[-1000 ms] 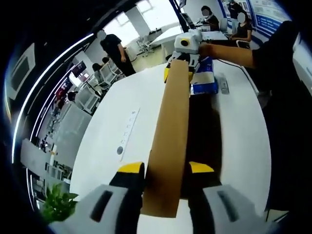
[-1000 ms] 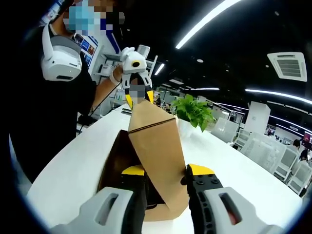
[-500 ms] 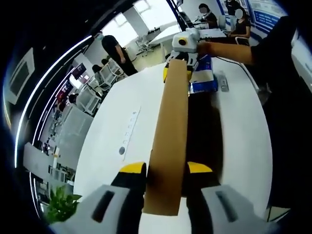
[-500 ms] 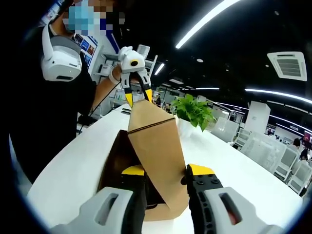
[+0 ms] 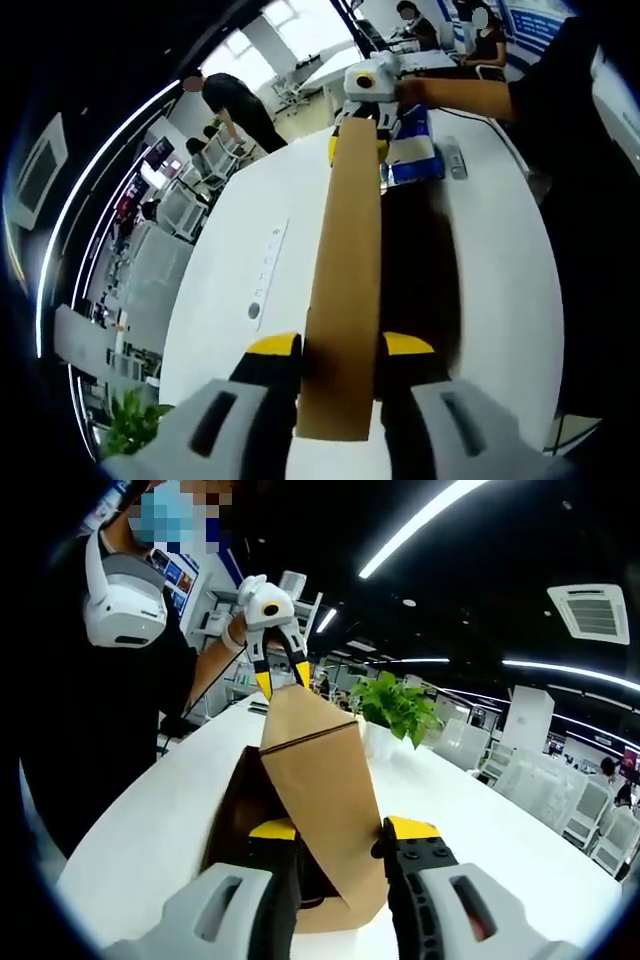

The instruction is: Operate the shoe box by opening the lid, removing the specified soft item, and placing it in the target area until the item is outside and the box remains undamaged.

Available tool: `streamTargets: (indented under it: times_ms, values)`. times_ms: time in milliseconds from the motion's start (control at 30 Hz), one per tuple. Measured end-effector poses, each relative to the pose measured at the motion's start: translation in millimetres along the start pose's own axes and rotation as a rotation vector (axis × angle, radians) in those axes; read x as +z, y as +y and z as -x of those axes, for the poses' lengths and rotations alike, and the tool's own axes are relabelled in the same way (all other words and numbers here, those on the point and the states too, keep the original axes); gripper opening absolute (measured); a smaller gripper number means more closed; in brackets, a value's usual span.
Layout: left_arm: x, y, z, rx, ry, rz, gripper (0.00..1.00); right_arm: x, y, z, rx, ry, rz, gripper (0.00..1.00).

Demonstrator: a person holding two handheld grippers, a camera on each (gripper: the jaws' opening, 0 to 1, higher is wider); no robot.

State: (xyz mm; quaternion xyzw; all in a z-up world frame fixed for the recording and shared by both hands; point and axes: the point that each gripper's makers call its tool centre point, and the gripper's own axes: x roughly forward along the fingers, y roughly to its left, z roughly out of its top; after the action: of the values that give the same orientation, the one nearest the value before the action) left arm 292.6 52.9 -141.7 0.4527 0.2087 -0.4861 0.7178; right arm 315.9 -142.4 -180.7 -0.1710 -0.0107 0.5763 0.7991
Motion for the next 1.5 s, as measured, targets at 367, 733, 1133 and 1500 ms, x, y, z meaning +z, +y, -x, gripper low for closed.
streamTargets:
  times_ms: [367, 733, 1133, 1500]
  values:
    - [0.9, -1.0, 2, 0.004, 0.000, -0.006, 0.31, -2.0, -1, 1, -0.009, 0.057, -0.017, 0.33]
    - [3.6, -2.2, 6, 0.006, -0.015, -0.015, 0.30, 26.8, 6, 16, -0.023, 0.122, 0.032, 0.42]
    - [1.8, -4.1, 6, 0.005, -0.021, -0.016, 0.30, 74.7, 13, 18, -0.119, 0.251, 0.213, 0.51]
    - [1.4, -5.4, 6, 0.010, -0.030, -0.016, 0.30, 112.5, 44, -15, -0.165, 0.543, 0.485, 0.58]
